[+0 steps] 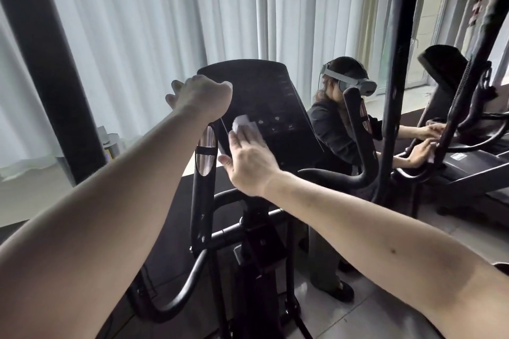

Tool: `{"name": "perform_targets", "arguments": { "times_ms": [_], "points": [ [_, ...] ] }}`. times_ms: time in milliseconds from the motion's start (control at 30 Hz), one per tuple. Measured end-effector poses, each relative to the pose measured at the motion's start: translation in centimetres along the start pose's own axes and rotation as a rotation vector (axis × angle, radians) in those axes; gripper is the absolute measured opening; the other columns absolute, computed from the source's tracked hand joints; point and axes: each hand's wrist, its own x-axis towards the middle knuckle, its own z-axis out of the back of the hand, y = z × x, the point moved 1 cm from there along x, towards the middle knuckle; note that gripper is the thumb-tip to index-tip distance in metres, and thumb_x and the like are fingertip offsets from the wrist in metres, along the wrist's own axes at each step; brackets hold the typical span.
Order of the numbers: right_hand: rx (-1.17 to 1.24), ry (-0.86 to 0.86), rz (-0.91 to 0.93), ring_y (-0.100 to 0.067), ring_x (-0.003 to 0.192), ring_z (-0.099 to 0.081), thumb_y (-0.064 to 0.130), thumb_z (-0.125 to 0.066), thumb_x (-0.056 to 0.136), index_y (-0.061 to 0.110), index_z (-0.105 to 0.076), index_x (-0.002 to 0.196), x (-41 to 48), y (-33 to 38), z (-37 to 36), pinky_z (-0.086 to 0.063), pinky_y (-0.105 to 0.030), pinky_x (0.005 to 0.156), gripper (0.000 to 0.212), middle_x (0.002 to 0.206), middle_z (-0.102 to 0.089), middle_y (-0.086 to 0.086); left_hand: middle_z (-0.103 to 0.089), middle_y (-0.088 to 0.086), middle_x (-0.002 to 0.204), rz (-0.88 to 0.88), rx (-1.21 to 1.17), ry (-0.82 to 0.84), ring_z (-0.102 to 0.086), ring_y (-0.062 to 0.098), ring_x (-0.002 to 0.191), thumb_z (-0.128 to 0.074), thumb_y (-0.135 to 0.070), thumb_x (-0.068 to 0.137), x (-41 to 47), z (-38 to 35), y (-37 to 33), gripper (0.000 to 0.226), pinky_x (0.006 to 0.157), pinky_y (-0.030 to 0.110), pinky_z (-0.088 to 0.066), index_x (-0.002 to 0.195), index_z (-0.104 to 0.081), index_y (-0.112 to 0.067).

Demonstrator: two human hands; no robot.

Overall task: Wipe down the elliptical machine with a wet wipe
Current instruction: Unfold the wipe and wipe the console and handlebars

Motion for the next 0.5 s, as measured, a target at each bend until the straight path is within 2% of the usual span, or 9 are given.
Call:
{"name": "perform_targets", "arguments": {
  "times_ms": [100,233,300,367,500],
  "points": [
    [0.056,0.0,0.076,-0.024,0.156,0.016,0.05,-0.021,0.109,0.005,-0.002,0.162,-0.1,-0.4,0.1,0.013,-0.04,0.126,0.072,0.169,0.005,-0.013,-0.039,0.003,0.104,-0.013,0.009,-0.005,-0.032,0.031,0.13,-0.039,-0.038,0.097,0.4,-0.2,0.2,0.044,0.11,0.045,-0.031,0.128,-0.056,-0.012],
    [0.082,0.044,-0.167,-0.028,0.155,0.02,0.057,-0.018,0.107,0.009,0.007,0.162,3.2,-4.7,2.0,0.012,-0.041,0.126,0.077,0.168,0.016,-0.011,-0.048,0.001,0.091,-0.017,0.035,-0.015,-0.03,0.025,0.113,-0.037,-0.039,0.093,1.1,-0.5,0.4,0.039,0.102,0.043,-0.032,0.109,-0.061,-0.012],
    [0.136,0.07,-0.257,-0.027,0.155,0.021,0.061,-0.017,0.105,0.013,0.007,0.162,4.9,-5.5,2.7,0.011,-0.044,0.126,0.078,0.169,0.017,-0.007,-0.054,0.003,0.099,-0.028,0.056,-0.029,-0.03,0.024,0.112,-0.036,-0.04,0.091,1.4,-0.7,0.4,0.042,0.099,0.043,-0.03,0.107,-0.063,-0.012],
    [0.194,0.059,-0.194,-0.025,0.154,0.024,0.061,-0.019,0.105,0.016,0.007,0.163,5.4,-4.5,2.7,0.012,-0.045,0.126,0.077,0.169,0.019,-0.002,-0.056,0.003,0.104,-0.037,0.064,-0.037,-0.032,0.025,0.115,-0.036,-0.04,0.09,1.8,-0.9,0.5,0.042,0.096,0.043,-0.03,0.106,-0.063,-0.012],
    [0.176,-0.002,0.134,-0.018,0.154,0.022,0.045,-0.029,0.109,0.013,0.002,0.163,2.7,-0.2,1.4,0.011,-0.036,0.126,0.07,0.17,0.013,-0.001,-0.059,0.005,0.1,-0.058,0.062,-0.046,-0.031,0.025,0.107,-0.037,-0.039,0.087,2.4,-1.1,0.8,0.041,0.088,0.041,-0.027,0.098,-0.066,-0.013]
  ]
}}
